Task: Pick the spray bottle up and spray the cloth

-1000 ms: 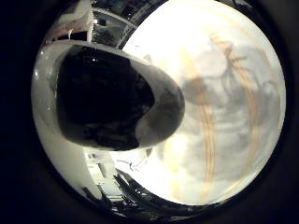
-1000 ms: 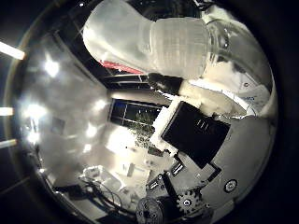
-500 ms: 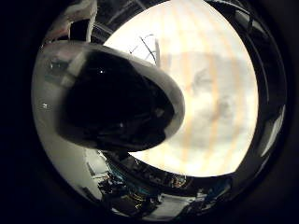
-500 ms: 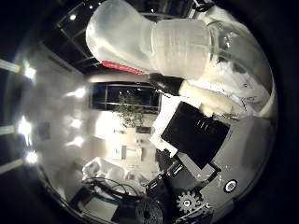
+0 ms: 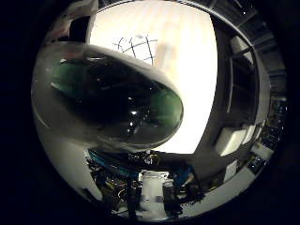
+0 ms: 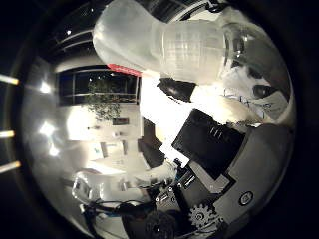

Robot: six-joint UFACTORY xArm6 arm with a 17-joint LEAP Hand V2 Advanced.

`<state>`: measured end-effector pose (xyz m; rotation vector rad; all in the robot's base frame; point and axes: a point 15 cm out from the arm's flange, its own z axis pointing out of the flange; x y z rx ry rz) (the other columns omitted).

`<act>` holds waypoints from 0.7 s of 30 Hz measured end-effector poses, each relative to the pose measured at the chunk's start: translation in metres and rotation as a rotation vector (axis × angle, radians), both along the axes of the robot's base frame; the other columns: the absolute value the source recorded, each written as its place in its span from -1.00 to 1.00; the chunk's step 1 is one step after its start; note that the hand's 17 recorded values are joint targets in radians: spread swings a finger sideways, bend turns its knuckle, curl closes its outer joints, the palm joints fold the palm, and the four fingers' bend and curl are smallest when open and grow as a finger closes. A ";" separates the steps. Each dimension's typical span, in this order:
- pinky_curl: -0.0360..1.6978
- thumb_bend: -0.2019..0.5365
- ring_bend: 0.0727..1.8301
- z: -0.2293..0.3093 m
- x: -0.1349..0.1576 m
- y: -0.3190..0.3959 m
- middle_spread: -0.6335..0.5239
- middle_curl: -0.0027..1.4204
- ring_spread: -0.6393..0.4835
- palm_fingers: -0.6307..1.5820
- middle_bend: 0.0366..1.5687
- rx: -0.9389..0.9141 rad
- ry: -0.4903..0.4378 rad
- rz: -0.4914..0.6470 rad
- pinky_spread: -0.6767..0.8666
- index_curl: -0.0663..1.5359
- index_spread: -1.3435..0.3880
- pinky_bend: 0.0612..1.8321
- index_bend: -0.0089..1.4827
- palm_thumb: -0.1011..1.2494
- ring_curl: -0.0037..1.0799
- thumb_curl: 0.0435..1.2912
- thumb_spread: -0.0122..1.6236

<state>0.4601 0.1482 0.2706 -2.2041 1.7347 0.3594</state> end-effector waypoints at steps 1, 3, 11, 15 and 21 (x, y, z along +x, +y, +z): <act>0.60 -0.49 0.60 0.002 0.000 0.005 -0.01 -0.17 -0.13 0.65 0.74 -0.028 -0.005 0.011 -0.34 -0.07 0.36 0.05 0.64 0.78 0.12 0.23 0.12; 0.61 -0.49 0.60 0.002 0.001 0.015 -0.01 -0.17 -0.13 0.65 0.74 -0.094 -0.012 0.032 -0.34 -0.07 0.36 0.04 0.64 0.78 0.12 0.23 0.12; 0.62 -0.49 0.59 -0.001 -0.004 0.052 -0.01 -0.18 -0.13 0.66 0.74 -0.352 -0.026 0.152 -0.35 -0.07 0.36 0.04 0.63 0.76 0.12 0.24 0.11; 0.62 -0.49 0.59 -0.010 -0.004 0.058 -0.01 -0.18 -0.13 0.66 0.75 -0.452 -0.025 0.200 -0.35 -0.07 0.36 0.04 0.63 0.76 0.13 0.24 0.11; 0.62 -0.49 0.59 -0.023 -0.006 0.066 -0.01 -0.17 -0.13 0.66 0.74 -0.559 0.005 0.249 -0.35 -0.07 0.36 0.05 0.63 0.76 0.13 0.24 0.11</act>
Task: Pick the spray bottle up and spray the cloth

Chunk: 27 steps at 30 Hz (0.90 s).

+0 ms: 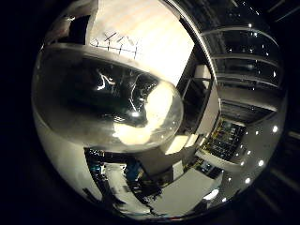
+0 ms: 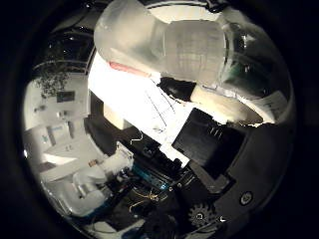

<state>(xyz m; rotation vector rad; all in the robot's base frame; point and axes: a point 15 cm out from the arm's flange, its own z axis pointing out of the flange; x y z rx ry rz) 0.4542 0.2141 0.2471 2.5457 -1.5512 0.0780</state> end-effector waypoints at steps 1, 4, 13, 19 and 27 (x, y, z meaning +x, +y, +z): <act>0.61 -0.49 0.59 -0.005 0.000 0.000 -0.01 -0.17 -0.13 0.66 0.74 -0.015 0.012 0.001 -0.35 -0.07 0.36 0.05 0.63 0.76 0.13 0.24 0.11; 0.61 -0.49 0.59 -0.021 0.000 0.003 -0.01 -0.17 -0.13 0.66 0.74 -0.055 0.043 0.011 -0.35 -0.07 0.36 0.05 0.63 0.74 0.13 0.25 0.11; 0.60 -0.49 0.59 -0.050 0.001 0.001 -0.01 -0.17 -0.13 0.66 0.74 -0.110 0.075 0.016 -0.35 -0.07 0.36 0.05 0.62 0.73 0.13 0.25 0.12; 0.60 -0.49 0.59 -0.049 0.002 -0.002 -0.01 -0.17 -0.13 0.66 0.74 -0.111 0.076 0.013 -0.35 -0.07 0.36 0.05 0.62 0.72 0.13 0.25 0.12; 0.59 -0.49 0.59 -0.040 0.005 -0.005 -0.01 -0.17 -0.13 0.66 0.74 -0.101 0.063 0.016 -0.35 -0.06 0.36 0.06 0.62 0.72 0.13 0.26 0.12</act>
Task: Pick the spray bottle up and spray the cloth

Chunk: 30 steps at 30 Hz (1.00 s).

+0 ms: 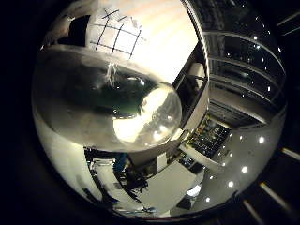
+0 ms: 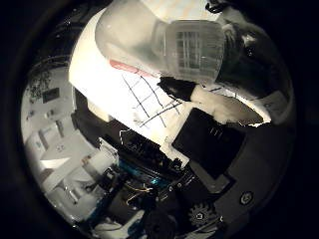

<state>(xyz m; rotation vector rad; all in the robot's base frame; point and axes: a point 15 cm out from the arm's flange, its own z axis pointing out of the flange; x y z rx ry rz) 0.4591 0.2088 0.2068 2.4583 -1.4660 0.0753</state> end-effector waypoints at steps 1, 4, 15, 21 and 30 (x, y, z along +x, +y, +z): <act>0.59 -0.49 0.59 0.002 0.000 0.000 -0.01 -0.17 -0.13 0.66 0.74 0.003 -0.003 -0.001 -0.35 -0.06 0.36 0.06 0.62 0.72 0.13 0.26 0.12; 0.59 -0.49 0.59 0.013 0.004 0.000 -0.01 -0.17 -0.13 0.66 0.74 0.027 -0.024 -0.011 -0.35 -0.06 0.36 0.06 0.63 0.72 0.13 0.26 0.12; 0.61 -0.49 0.59 0.077 0.018 0.068 -0.02 -0.17 -0.14 0.66 0.74 0.490 -0.096 -0.116 -0.35 -0.06 0.36 0.05 0.63 0.72 0.12 0.26 0.12; 0.62 -0.49 0.60 0.107 0.021 0.094 -0.02 -0.17 -0.14 0.66 0.74 0.776 -0.073 -0.186 -0.36 -0.06 0.36 0.05 0.63 0.74 0.12 0.26 0.13; 0.63 -0.49 0.61 0.114 0.018 0.110 -0.03 -0.17 -0.14 0.65 0.74 1.109 -0.105 -0.207 -0.36 -0.05 0.36 0.04 0.63 0.74 0.11 0.27 0.14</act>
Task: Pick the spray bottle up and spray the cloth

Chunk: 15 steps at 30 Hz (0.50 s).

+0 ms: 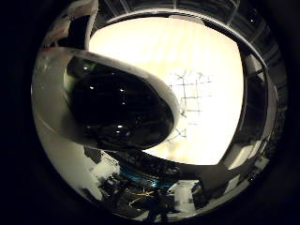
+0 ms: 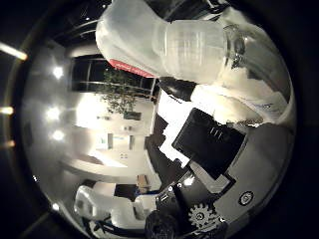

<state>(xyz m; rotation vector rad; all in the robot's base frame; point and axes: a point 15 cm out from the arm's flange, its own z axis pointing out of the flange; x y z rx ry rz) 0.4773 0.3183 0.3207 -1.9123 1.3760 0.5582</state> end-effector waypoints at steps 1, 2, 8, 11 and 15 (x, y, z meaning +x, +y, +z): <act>0.63 -0.49 0.61 -0.003 0.001 -0.001 -0.03 -0.17 -0.14 0.65 0.74 0.027 -0.003 -0.007 -0.36 -0.05 0.36 0.04 0.63 0.74 0.11 0.27 0.14; 0.63 -0.49 0.61 -0.007 0.002 -0.002 -0.03 -0.17 -0.14 0.65 0.74 0.057 -0.008 -0.018 -0.36 -0.05 0.36 0.04 0.62 0.74 0.11 0.27 0.14; 0.63 -0.49 0.61 -0.043 0.002 -0.011 -0.03 -0.17 -0.13 0.65 0.74 0.226 -0.014 -0.092 -0.36 -0.05 0.35 0.05 0.61 0.73 0.11 0.27 0.14; 0.63 -0.49 0.61 -0.065 0.004 -0.018 -0.01 -0.16 -0.13 0.65 0.74 0.298 -0.024 -0.137 -0.37 -0.05 0.35 0.05 0.61 0.73 0.11 0.27 0.14; 0.63 -0.49 0.60 -0.089 0.012 -0.016 -0.01 -0.16 -0.12 0.65 0.74 0.382 -0.034 -0.181 -0.36 -0.04 0.35 0.05 0.61 0.73 0.11 0.27 0.14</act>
